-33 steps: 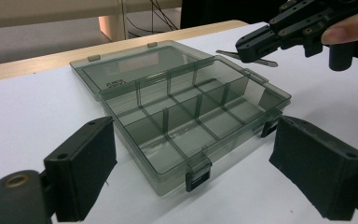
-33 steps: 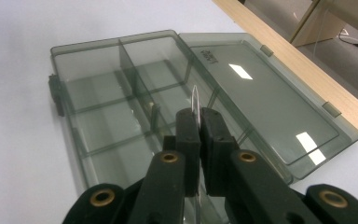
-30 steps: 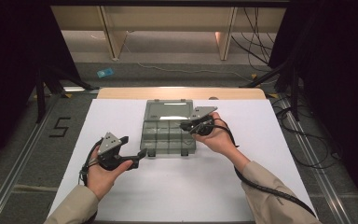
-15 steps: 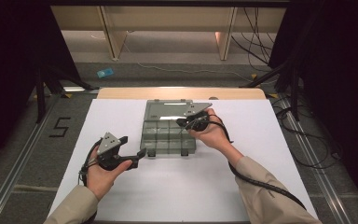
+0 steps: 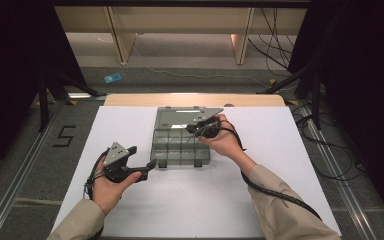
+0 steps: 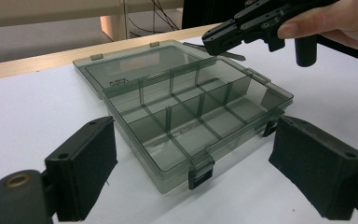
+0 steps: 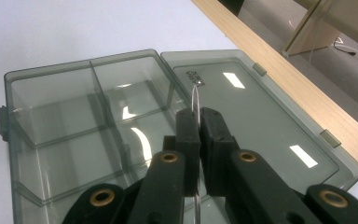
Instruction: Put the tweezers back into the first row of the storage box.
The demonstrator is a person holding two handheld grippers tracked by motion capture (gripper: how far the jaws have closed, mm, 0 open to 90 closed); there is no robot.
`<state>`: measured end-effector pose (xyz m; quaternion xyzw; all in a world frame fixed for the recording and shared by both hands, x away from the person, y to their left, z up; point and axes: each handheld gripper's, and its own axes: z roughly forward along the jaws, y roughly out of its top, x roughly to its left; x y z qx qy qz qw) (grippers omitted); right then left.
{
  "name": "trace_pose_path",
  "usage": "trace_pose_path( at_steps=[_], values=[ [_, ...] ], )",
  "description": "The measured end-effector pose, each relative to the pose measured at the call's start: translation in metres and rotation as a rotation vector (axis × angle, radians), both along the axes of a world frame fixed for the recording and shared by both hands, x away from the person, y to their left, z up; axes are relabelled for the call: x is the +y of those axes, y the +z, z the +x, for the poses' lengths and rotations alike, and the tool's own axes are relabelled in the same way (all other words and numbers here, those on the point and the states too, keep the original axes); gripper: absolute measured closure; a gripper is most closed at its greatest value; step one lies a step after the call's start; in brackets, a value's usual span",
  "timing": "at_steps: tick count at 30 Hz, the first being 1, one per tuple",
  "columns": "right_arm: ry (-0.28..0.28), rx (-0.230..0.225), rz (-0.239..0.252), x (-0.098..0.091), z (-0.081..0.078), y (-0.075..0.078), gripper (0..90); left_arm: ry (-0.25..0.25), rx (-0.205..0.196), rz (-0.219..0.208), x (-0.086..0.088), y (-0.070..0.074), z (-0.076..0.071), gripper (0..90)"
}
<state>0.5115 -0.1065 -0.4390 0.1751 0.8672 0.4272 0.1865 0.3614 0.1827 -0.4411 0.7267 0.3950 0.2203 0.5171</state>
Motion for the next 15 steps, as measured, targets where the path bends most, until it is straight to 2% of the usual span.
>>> trace_pose_path(
  at_steps=[15],
  values=[
    [0.01, 0.012, -0.013, 0.0075, 0.003, -0.0061, 87.4, 0.002, 0.006, -0.002, 0.0, -0.0007, -0.0003, 13.3]
  ],
)
